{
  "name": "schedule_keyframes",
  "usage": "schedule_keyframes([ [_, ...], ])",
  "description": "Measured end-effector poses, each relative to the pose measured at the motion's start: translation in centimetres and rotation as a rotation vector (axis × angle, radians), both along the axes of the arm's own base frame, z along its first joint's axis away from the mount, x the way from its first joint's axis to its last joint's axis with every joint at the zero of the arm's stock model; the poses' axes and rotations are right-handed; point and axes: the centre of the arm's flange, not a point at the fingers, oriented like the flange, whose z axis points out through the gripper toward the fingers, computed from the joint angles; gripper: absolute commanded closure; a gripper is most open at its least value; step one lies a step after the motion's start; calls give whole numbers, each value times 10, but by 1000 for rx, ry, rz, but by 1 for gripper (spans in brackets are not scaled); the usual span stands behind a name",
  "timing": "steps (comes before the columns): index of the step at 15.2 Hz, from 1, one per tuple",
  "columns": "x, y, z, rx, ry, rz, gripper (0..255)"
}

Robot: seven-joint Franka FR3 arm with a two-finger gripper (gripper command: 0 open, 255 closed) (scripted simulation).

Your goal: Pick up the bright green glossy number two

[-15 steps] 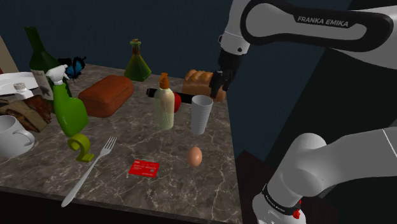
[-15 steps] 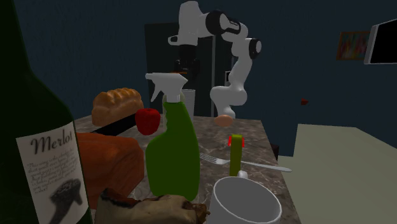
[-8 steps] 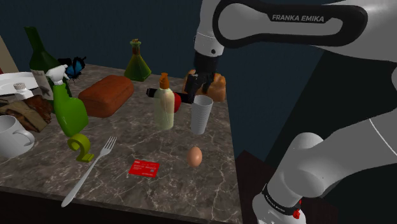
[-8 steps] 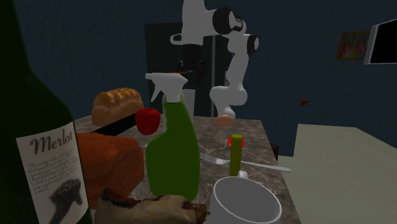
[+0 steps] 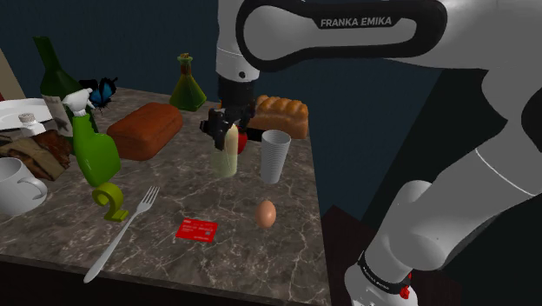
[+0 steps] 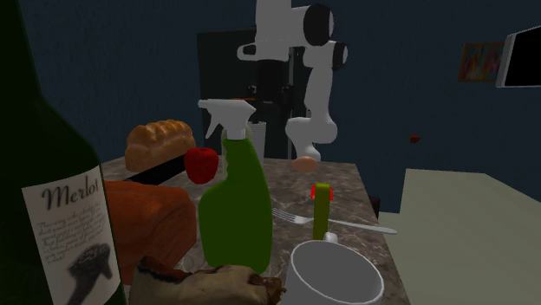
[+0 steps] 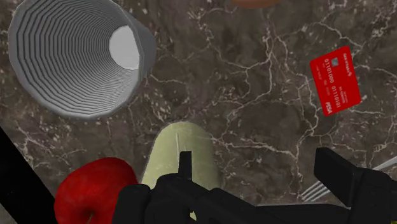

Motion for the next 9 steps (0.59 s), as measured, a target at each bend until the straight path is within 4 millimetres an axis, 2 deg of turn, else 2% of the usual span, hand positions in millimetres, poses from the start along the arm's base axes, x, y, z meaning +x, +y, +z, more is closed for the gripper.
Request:
schedule_keyframes([
  [4,24,50,-4,-4,5,34,0],
  [9,42,111,-10,-10,11,77,0],
])
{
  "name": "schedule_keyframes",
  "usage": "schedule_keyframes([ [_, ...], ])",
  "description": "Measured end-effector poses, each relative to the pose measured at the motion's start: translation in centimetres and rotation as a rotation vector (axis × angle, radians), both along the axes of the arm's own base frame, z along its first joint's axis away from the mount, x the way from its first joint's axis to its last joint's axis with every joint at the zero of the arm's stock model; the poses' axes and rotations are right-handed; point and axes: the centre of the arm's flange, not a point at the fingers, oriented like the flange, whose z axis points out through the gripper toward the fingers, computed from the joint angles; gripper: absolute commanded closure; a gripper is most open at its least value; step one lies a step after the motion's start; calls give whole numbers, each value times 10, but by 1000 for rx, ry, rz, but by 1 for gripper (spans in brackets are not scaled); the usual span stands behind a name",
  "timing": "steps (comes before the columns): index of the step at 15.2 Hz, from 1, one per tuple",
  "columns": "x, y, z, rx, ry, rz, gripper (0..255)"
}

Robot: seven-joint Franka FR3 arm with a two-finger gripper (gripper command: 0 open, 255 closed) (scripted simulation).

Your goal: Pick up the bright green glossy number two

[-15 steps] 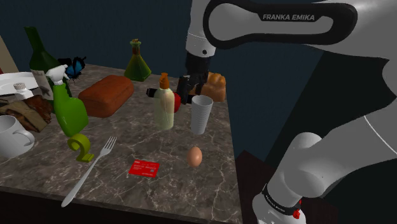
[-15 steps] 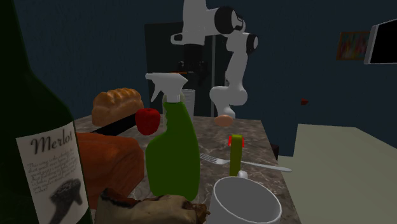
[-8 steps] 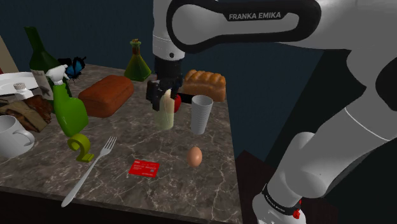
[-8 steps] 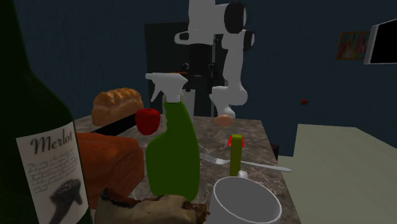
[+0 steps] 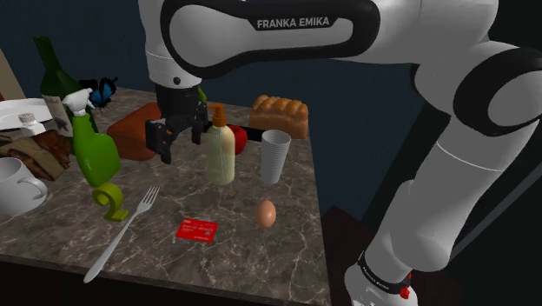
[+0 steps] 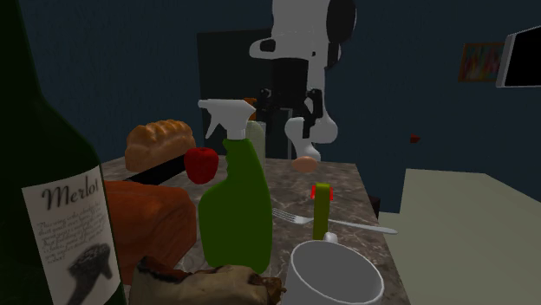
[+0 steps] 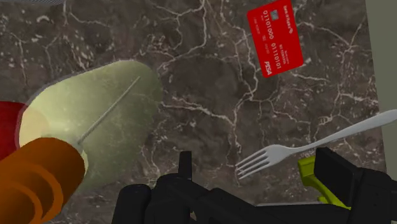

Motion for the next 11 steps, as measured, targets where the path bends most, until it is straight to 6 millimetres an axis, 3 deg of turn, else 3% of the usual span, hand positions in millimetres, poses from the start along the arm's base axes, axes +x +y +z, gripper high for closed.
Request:
schedule_keyframes([
  [9,35,115,-11,-10,11,78,0],
  [11,38,133,-19,-12,13,87,0],
])
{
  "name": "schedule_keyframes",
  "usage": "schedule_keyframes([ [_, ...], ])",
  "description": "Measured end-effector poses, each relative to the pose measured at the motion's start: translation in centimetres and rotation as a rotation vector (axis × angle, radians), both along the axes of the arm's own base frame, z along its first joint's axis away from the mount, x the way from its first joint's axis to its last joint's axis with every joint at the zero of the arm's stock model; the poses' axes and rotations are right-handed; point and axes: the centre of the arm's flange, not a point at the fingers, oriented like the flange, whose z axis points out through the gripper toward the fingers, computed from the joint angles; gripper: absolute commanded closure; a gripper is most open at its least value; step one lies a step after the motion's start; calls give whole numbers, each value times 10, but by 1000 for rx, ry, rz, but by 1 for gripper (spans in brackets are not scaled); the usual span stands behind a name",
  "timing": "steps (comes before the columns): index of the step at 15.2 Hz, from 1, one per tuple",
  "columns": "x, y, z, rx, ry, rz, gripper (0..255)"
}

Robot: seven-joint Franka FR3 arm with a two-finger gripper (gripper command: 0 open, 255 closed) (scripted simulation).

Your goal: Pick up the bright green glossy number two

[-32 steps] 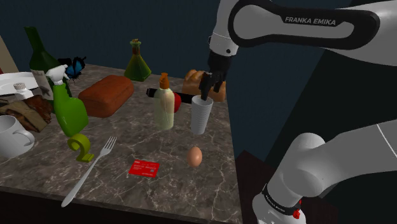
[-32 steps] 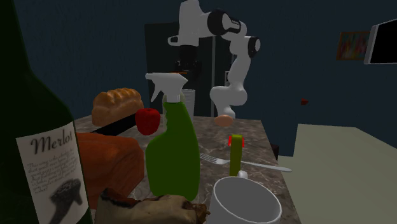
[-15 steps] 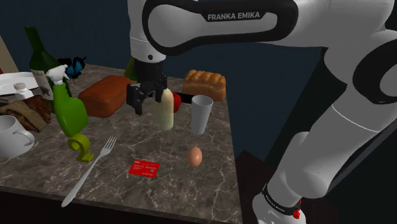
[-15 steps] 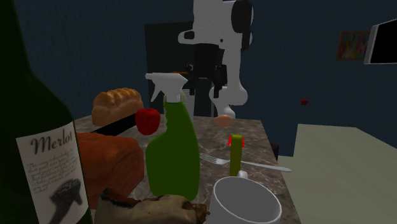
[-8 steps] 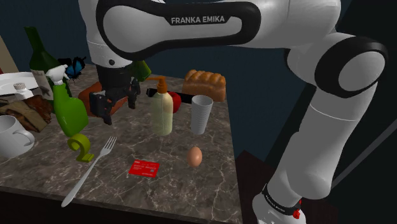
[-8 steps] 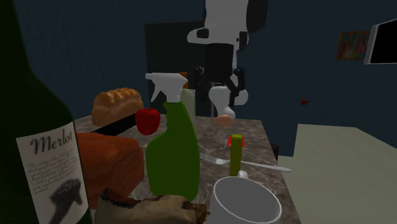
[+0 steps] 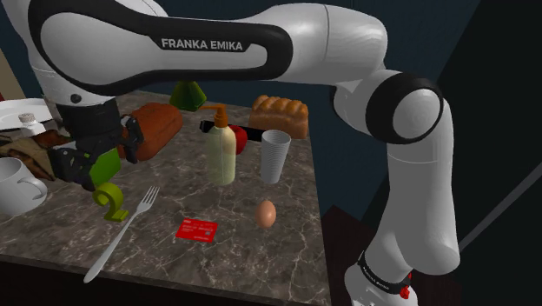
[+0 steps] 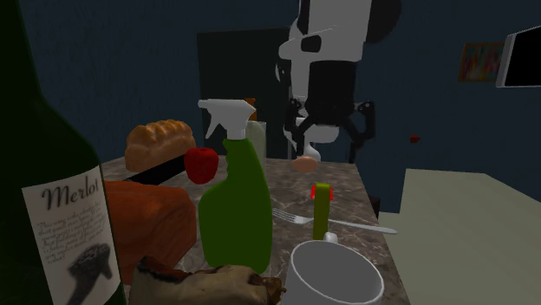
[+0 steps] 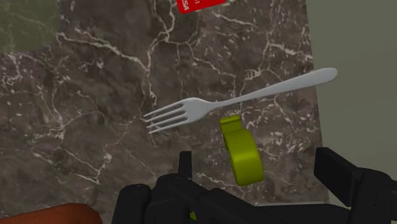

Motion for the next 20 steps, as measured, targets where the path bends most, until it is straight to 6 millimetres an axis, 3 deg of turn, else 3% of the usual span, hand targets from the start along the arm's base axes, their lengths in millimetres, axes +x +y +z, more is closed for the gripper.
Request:
schedule_keyframes([
  [7,3,5,-34,-1,0,2,0],
  [8,3,5,-36,-1,0,2,255],
  [20,2,5,-31,0,0,2,255],
])
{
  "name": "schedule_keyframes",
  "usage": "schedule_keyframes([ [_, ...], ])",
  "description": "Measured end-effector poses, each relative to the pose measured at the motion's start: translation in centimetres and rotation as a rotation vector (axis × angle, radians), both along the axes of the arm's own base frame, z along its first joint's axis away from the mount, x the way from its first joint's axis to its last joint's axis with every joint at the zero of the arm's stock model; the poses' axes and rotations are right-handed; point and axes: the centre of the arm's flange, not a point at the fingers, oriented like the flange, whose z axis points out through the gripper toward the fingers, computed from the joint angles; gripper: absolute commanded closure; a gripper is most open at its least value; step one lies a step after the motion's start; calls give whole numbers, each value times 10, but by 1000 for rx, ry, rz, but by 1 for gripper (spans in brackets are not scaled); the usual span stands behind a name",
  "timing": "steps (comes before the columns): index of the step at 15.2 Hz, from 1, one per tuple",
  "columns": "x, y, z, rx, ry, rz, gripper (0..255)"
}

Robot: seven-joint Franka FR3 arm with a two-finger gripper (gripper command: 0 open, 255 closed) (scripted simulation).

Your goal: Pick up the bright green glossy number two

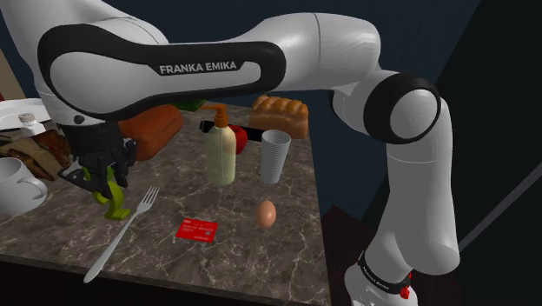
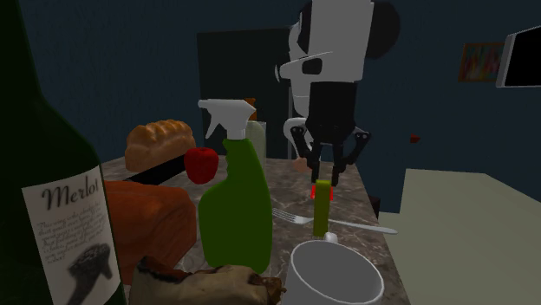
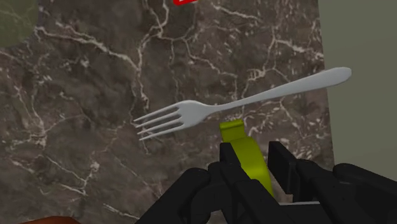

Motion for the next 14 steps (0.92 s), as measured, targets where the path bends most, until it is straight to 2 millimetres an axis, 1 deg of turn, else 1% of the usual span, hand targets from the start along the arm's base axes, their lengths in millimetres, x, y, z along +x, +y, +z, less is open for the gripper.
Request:
schedule_keyframes([
  [13,1,0,66,0,0,0,255],
  [14,0,0,69,0,0,0,255],
])
